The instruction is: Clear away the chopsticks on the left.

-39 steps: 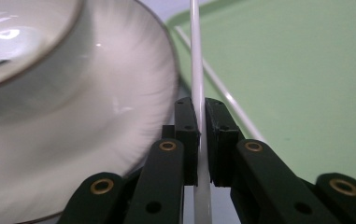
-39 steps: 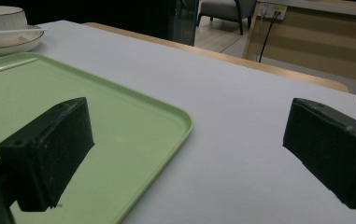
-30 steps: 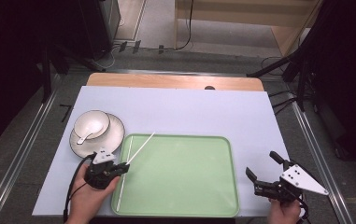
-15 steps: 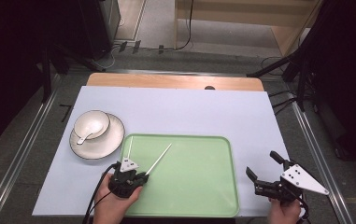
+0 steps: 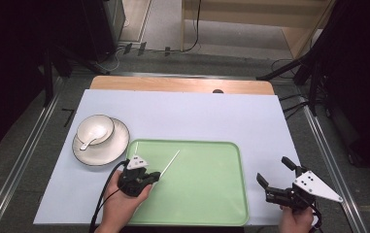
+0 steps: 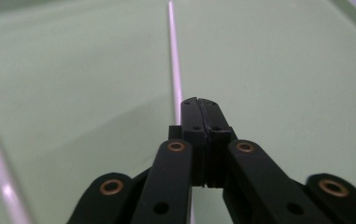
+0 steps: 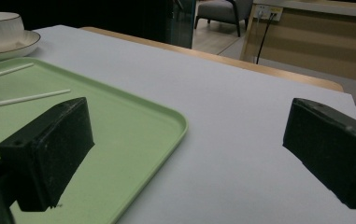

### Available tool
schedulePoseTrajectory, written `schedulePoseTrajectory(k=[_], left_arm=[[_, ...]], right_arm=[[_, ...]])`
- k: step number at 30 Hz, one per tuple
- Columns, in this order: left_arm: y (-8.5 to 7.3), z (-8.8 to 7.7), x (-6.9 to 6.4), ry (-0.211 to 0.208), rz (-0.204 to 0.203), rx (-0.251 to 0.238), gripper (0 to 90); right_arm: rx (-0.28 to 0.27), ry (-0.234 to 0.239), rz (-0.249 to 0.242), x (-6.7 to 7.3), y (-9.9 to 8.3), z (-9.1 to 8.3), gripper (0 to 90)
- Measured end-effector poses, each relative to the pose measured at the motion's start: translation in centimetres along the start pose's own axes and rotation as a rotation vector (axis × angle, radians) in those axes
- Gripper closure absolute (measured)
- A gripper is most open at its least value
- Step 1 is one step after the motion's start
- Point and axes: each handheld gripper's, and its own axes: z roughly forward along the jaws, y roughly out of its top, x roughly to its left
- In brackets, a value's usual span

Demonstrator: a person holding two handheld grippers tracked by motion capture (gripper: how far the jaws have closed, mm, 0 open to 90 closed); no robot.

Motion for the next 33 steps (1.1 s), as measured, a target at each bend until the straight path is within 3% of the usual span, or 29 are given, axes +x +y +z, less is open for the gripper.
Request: schedulePoseTrajectory(k=[6, 11, 21, 33], left_arm=[[2.7, 3.6, -0.7, -0.028, 0.024, 0.022, 90.0], [3.4, 5.4, 0.1, 0.007, 0.006, 0.038, 90.0], [3.0, 3.7, 3.2, 0.127, -0.076, 0.01, 90.0], [1.6, 1.6, 5.6, 0.152, -0.106, -0.004, 90.0]], right_arm=[[0.002, 0.01, 0.001, 0.0, 0.0, 0.1, 1.6], [0.006, 0.017, 0.002, 0.0, -0.1, 0.1, 1.6], [0.005, 0.018, -0.003, 0.0, -0.1, 0.1, 1.6], [0.011, 0.02, -0.007, 0.3, 0.0, 0.3, 1.6]])
